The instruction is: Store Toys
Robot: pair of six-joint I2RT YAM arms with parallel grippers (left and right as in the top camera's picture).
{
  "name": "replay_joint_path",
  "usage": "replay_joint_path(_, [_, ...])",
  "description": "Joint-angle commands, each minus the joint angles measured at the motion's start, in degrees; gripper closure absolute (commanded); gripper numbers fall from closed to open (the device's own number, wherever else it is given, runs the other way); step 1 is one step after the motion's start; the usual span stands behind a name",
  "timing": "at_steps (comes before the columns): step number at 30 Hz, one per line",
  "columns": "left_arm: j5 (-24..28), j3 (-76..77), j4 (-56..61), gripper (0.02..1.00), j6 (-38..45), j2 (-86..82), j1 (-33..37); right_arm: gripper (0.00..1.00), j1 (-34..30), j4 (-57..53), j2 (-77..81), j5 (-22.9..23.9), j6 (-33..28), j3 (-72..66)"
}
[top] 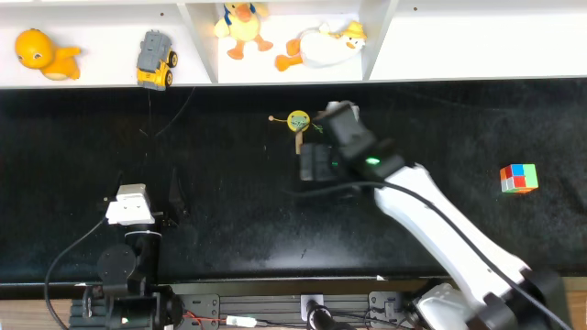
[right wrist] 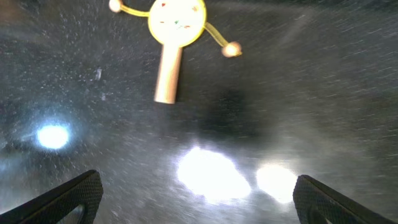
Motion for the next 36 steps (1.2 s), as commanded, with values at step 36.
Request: replay_joint_path(36, [0.0,-0.2,-0.1,0.02,-0.6,-0.6,-0.3,0.005,4.5,7.9,22.0,15.4,7.6,10.9])
